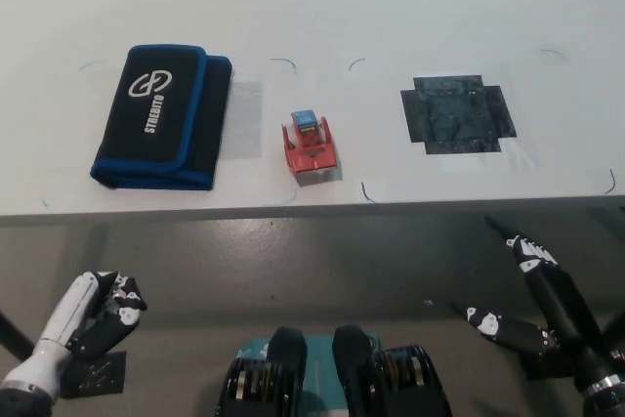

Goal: Use the right hand to move the tape on the right hand side to the notebook on the left hand side

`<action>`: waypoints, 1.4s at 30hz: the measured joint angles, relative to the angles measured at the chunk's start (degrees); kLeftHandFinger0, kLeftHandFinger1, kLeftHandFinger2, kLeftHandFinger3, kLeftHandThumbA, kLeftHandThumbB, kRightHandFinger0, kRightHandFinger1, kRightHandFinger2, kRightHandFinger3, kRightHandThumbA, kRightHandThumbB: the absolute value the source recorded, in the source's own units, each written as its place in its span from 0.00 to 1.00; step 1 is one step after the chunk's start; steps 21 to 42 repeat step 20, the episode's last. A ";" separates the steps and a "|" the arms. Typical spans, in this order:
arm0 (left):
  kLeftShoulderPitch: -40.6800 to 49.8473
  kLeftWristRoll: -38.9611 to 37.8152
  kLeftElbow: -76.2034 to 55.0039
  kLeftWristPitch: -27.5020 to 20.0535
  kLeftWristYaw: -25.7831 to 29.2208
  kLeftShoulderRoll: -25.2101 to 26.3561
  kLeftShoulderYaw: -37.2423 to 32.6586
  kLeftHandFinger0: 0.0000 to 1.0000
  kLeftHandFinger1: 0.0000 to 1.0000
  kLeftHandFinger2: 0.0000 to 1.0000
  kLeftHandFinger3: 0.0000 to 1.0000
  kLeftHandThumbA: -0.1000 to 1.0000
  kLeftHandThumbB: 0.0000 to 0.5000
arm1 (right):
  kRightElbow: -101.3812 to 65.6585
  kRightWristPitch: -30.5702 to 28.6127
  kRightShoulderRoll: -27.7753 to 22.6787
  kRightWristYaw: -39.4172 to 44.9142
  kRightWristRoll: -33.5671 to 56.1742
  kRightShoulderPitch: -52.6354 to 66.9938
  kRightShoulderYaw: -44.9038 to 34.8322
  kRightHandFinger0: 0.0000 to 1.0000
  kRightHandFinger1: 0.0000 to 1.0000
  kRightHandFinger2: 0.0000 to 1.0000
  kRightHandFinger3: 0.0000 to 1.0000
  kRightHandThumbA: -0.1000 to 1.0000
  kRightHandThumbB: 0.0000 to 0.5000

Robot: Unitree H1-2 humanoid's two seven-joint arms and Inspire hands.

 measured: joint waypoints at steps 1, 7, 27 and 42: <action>0.27 0.00 0.00 0.00 0.00 0.00 0.00 0.06 0.13 0.29 0.39 0.00 0.70 | 0.05 0.03 0.00 0.06 -0.02 0.11 0.00 1.00 1.00 1.00 1.00 0.88 0.80; 1.96 0.12 0.26 -0.04 -0.01 -0.03 -0.10 0.03 0.12 0.28 0.38 0.00 0.72 | 0.30 0.03 -0.03 0.38 -0.14 0.72 0.01 1.00 1.00 1.00 1.00 0.86 0.77; 1.44 0.14 0.82 0.01 0.03 -0.62 0.21 0.01 0.05 0.20 0.38 0.00 0.71 | 1.65 -0.14 -0.62 1.52 0.03 -0.43 0.02 1.00 1.00 1.00 1.00 0.82 0.74; 1.44 0.14 0.82 0.01 0.03 -0.62 0.21 0.01 0.05 0.20 0.38 0.00 0.71 | 1.65 -0.14 -0.62 1.52 0.03 -0.43 0.02 1.00 1.00 1.00 1.00 0.82 0.74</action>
